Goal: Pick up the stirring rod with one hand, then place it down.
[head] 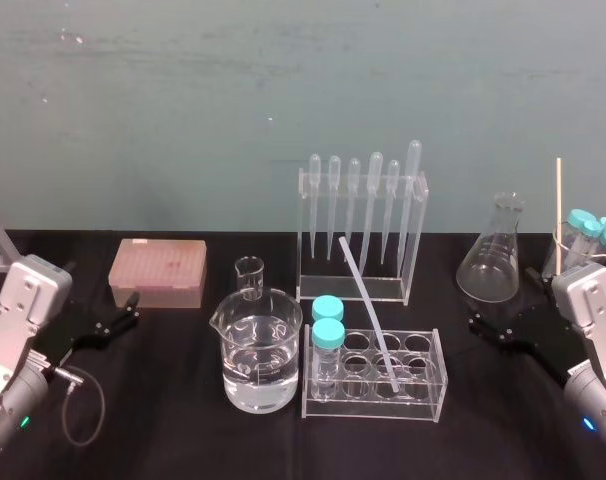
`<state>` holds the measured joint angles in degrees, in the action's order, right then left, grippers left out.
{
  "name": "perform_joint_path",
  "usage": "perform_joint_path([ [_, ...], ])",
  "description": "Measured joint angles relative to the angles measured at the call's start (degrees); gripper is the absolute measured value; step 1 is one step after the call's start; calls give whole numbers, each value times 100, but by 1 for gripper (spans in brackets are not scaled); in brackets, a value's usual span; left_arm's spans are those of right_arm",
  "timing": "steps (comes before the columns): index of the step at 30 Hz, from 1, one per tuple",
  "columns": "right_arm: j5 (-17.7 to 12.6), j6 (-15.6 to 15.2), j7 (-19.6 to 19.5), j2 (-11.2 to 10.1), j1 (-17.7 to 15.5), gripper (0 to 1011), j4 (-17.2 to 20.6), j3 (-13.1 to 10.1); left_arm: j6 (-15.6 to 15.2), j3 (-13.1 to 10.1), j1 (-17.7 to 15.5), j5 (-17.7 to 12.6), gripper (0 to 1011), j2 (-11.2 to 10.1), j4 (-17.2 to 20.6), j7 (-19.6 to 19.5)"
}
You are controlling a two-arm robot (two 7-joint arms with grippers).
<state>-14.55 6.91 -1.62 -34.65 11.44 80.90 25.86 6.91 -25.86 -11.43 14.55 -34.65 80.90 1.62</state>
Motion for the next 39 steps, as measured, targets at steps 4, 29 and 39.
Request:
perform_joint_path([
  [4,0,0,0,0,0,1000,0,0,0,0,0,0,1000,0,0,0],
  [29,0,-1,0,0,0,1000,0,0,0,0,0,0,1000,0,0,0],
  [39,0,-1,0,0,0,1000,0,0,0,0,0,0,1000,0,0,0],
])
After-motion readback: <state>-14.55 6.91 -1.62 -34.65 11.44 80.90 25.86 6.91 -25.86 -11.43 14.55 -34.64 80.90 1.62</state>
